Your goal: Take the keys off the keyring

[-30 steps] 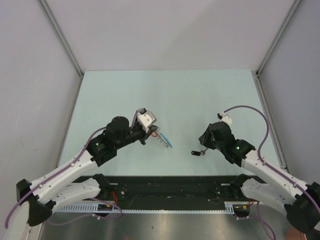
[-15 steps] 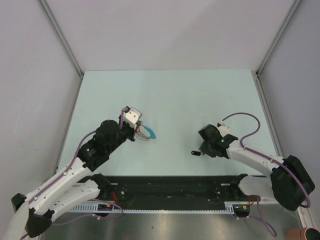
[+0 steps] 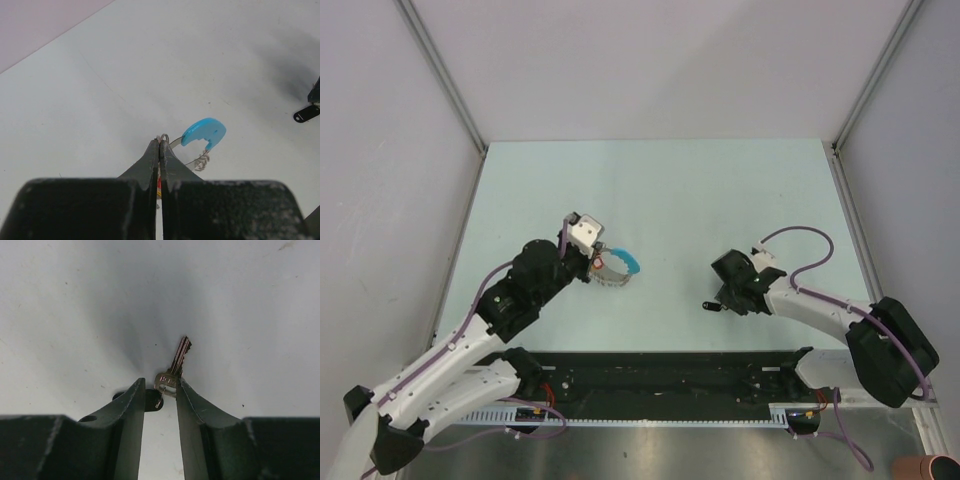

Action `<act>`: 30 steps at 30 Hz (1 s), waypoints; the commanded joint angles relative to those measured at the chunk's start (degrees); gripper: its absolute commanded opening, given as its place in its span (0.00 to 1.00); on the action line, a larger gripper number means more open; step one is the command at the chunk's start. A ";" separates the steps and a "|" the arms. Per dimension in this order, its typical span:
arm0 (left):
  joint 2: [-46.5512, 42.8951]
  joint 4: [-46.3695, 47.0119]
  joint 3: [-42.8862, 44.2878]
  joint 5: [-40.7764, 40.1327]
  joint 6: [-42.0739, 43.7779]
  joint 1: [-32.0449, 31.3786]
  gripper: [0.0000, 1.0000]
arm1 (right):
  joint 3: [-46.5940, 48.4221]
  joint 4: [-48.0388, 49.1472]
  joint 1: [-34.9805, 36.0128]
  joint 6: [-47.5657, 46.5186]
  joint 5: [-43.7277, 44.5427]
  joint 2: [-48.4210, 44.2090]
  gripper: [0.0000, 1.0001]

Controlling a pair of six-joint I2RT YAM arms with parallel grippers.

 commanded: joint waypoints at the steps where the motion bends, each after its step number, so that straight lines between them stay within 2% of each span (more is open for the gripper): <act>1: 0.21 4.53 0.44 -0.65 -1.03 1.00 0.00 | 0.90 2.21 0.57 2.12 1.15 2.17 0.34; 3: 0.83 4.53 0.53 -0.73 -1.38 1.70 0.01 | 0.72 3.87 0.48 2.12 0.10 2.96 0.32; 4: 1.00 4.53 0.62 -0.91 -1.64 2.05 0.01 | 0.81 4.58 0.31 1.94 -0.17 3.05 0.21; 6: 2.05 4.53 1.06 -0.82 -2.87 3.71 0.00 | 0.90 5.98 -0.13 1.59 -0.44 3.14 0.10; 7: 2.58 4.62 1.23 -1.00 -3.48 4.42 0.00 | 0.81 6.25 -0.66 1.50 -0.26 2.88 0.01; 11: 6.79 4.36 4.56 1.98 -8.92 10.83 0.00 | 0.90 7.65 -6.27 -1.04 1.93 0.86 0.00; 16: 15.74 4.09 8.96 6.64 -16.83 21.29 0.00 | 0.90 16.08 -18.75 -9.73 4.66 -0.29 0.00; 22: 23.93 5.06 10.99 6.92 -19.57 25.08 0.00 | 2.03 30.66 -31.75 -16.33 -3.67 7.00 0.00; 27: 31.22 5.68 10.99 5.77 -20.63 27.62 0.00 | 3.71 36.48 -34.24 -19.15 -9.83 12.89 0.00; 30: 34.74 5.50 11.08 5.24 -20.89 28.24 0.00 | 4.76 39.55 -34.41 -21.52 -10.98 13.60 0.11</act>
